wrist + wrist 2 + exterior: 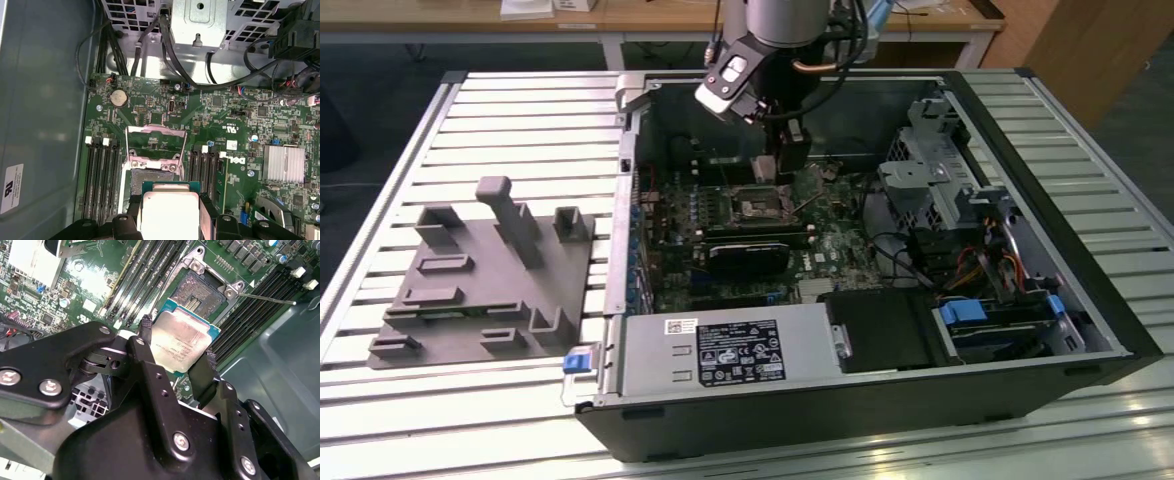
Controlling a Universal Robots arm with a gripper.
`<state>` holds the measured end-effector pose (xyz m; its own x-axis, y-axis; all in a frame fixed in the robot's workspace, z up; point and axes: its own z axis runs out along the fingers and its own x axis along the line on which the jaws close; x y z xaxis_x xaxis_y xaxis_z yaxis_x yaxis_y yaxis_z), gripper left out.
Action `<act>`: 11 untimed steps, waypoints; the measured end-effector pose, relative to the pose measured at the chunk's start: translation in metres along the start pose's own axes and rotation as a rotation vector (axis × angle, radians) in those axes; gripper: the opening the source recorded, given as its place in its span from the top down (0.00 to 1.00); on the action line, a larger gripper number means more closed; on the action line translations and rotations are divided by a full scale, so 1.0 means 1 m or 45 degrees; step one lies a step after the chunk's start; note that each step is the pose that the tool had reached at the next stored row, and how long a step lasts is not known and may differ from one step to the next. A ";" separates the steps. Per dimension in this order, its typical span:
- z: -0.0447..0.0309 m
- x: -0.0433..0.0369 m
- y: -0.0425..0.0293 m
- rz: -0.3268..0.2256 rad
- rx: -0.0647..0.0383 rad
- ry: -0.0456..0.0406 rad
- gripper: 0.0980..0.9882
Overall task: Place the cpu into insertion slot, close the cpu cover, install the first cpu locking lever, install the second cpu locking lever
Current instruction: 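Place the cpu into insertion slot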
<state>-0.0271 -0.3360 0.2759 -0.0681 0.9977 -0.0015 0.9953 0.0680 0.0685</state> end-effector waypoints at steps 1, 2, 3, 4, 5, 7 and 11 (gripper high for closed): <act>0.0006 0.0000 0.0000 0.000 0.000 0.000 0.50; 0.0010 0.0000 -0.0001 0.000 0.000 0.000 0.50; 0.0015 0.0000 -0.0001 0.000 0.000 0.000 0.50; 0.0019 0.0000 -0.0001 0.000 0.000 0.000 0.50; 0.0024 0.0000 -0.0002 0.000 0.000 0.000 0.50; 0.0033 0.0000 -0.0002 0.000 0.000 0.000 0.50; 0.0053 0.0000 -0.0004 0.000 0.000 0.000 0.50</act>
<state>-0.0271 -0.3360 0.2706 -0.0681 0.9977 -0.0014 0.9953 0.0680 0.0685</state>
